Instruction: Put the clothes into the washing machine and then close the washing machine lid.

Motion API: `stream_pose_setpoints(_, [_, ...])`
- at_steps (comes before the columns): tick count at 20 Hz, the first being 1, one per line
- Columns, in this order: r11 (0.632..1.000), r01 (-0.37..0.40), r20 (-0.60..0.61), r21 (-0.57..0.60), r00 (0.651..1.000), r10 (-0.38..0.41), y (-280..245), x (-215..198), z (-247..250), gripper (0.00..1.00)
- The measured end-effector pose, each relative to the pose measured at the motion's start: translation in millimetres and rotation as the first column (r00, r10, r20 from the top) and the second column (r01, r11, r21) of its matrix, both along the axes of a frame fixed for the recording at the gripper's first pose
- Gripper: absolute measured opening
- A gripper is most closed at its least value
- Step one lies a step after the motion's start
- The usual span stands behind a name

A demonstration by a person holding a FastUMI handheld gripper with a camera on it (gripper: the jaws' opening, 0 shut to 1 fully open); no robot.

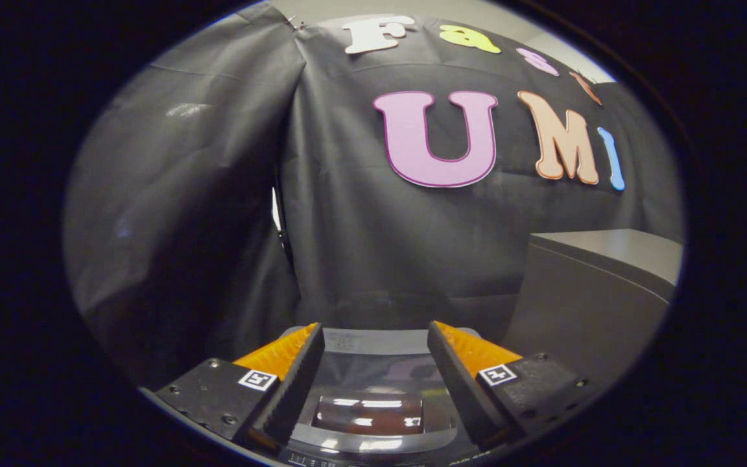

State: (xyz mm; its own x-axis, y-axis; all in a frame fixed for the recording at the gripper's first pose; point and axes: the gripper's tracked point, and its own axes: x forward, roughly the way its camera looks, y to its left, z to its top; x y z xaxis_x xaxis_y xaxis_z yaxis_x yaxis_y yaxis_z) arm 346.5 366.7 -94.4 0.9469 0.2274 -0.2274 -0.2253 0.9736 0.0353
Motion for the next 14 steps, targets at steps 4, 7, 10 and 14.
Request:
stream_pose_setpoints(4, [0.999,-0.006,0.008,0.043,1.000,0.006,-0.6,-23.1,7.5,0.98])
stream_pose_setpoints(7, [0.998,-0.011,-0.004,0.060,1.000,0.012,0.4,-43.3,13.4,0.97])
stream_pose_setpoints(10, [0.997,-0.027,0.016,0.076,1.000,0.026,-1.3,-67.6,34.9,0.98])
stream_pose_setpoints(14, [0.998,-0.043,0.050,0.056,0.998,0.040,-14.4,-95.3,61.5,0.98])
